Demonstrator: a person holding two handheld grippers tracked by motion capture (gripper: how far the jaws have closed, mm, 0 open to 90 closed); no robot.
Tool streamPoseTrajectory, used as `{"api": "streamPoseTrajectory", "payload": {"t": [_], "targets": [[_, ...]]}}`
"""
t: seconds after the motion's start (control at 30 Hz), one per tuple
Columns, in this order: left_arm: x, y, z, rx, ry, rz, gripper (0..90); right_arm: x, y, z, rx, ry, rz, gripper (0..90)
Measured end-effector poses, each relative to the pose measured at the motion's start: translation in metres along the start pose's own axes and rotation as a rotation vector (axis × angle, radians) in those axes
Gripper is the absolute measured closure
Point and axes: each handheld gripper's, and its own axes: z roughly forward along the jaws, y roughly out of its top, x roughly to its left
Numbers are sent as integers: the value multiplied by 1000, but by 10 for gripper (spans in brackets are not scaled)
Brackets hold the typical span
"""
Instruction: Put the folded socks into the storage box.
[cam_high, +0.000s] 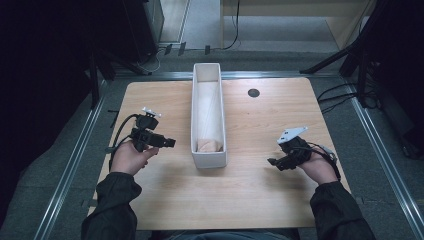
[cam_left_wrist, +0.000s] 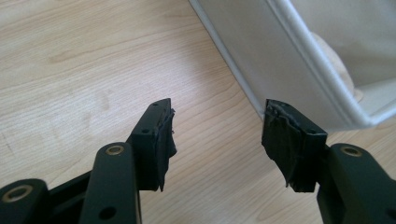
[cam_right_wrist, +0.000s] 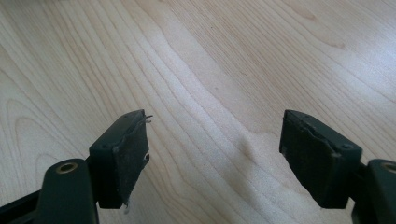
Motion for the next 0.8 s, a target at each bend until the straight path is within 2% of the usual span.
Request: {"api": "streamPoseTrajectory", "payload": {"t": [0.27, 0.37, 0.67, 0.8], "targets": [[19, -19, 6, -1, -12, -25, 412, 0, -1, 0, 7, -2, -7, 240], [24, -26, 6, -15, 16, -13, 404, 0, -1, 0, 8, -2, -6, 240], [39, -42, 10, -26, 9, -18, 378, 0, 0, 0, 6, 2, -7, 239], [48, -48, 13, -19, 5, -44, 359, 0, 0, 0, 8, 1, -8, 239]]}}
